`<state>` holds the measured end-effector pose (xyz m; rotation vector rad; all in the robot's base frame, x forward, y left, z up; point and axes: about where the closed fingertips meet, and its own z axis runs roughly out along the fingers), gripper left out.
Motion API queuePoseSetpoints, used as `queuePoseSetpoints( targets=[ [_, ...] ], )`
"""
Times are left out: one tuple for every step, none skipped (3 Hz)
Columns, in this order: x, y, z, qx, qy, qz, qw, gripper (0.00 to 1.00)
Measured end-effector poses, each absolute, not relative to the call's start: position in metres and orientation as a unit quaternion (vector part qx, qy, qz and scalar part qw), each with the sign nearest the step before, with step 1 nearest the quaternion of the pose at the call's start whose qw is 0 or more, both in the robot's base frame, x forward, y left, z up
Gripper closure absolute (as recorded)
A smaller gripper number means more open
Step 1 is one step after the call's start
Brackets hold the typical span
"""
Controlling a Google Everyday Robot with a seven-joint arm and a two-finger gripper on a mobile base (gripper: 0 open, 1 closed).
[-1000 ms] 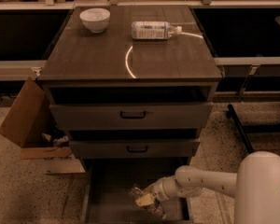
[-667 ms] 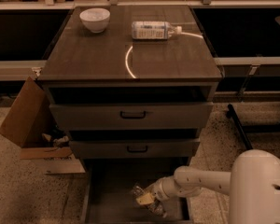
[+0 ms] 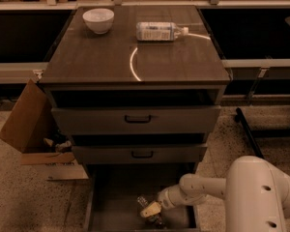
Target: Place water bottle into bottom drawer
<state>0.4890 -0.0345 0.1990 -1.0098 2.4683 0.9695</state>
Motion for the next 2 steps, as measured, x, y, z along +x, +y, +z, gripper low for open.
queuePoseSetpoints(
  targets=[
    [0.496, -0.055, 0.214, -0.349, 0.863, 0.328, 0.16, 0.0],
    [0.505, -0.085, 0.245, -0.342, 0.866, 0.314, 0.183, 0.0]
  ],
)
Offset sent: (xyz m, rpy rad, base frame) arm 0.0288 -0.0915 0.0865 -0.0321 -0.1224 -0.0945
